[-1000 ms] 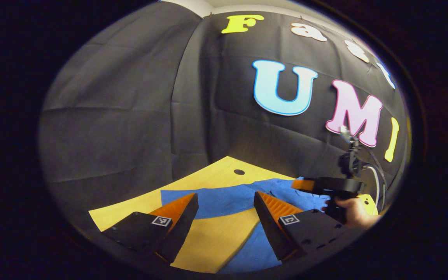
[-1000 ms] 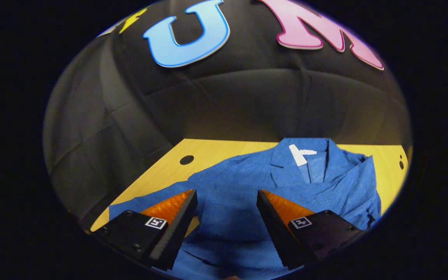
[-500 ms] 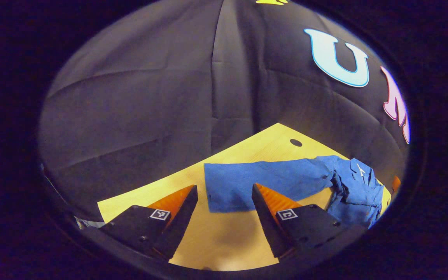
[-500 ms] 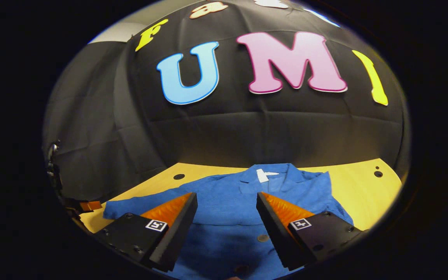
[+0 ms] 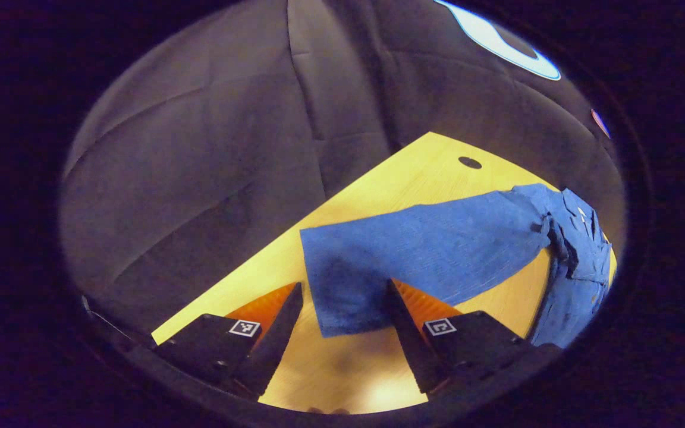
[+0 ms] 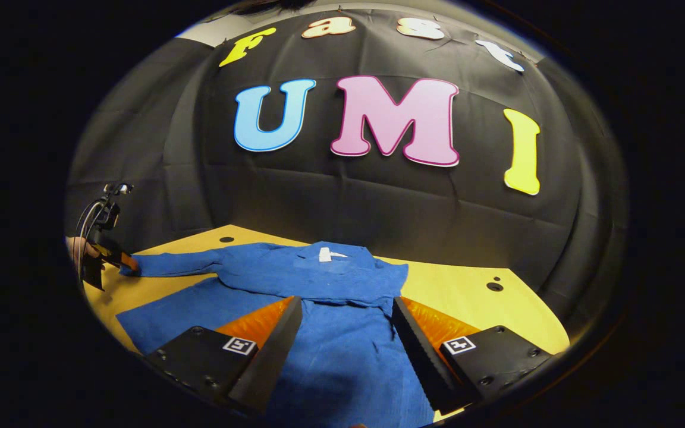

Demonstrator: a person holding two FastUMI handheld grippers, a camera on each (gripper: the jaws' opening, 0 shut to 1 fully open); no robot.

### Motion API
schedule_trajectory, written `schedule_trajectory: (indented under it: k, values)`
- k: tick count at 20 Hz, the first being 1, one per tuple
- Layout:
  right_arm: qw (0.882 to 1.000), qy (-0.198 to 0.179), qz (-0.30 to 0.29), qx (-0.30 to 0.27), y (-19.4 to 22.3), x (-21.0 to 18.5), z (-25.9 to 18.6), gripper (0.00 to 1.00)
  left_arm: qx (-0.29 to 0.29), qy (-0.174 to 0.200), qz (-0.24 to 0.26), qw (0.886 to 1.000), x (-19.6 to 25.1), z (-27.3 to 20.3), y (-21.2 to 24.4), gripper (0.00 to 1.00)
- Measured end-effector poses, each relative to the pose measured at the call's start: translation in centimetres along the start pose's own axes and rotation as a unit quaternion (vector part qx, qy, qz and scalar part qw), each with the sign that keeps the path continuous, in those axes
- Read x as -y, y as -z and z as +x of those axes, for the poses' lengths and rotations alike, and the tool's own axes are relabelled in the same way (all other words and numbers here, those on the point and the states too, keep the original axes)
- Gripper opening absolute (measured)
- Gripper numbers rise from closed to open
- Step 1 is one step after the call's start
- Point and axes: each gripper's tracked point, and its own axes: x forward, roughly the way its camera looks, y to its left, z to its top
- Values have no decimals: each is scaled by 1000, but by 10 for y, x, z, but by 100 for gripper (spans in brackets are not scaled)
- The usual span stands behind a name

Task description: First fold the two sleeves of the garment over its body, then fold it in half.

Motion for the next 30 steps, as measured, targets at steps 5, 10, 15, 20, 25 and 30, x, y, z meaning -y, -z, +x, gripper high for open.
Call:
schedule_trajectory:
  k: [5, 10, 15, 20, 25, 30]
  values:
    - [999, 19, 26, -11, 9, 20, -5, 96, -24, 23, 8, 999, 1, 0, 0, 81]
    - [999, 34, 40, -11, 11, 36, -4, 96, -18, 55, 7, 998, 21, 10, -8, 18]
    - [998, 42, 37, -14, 12, 47, -1, 96, -9, 94, 10, 995, 29, 4, -7, 2]
    - [998, 54, 39, -15, 10, 59, 1, 96, 26, 119, -8, 992, 62, -18, -25, 2]
    - [997, 71, 34, -19, 15, 74, 1, 96, 89, 189, 25, 977, 147, -71, -74, 2]
    - [994, 98, 47, -29, 25, 103, 1, 96, 138, 304, 62, 940, 278, -142, -107, 2]
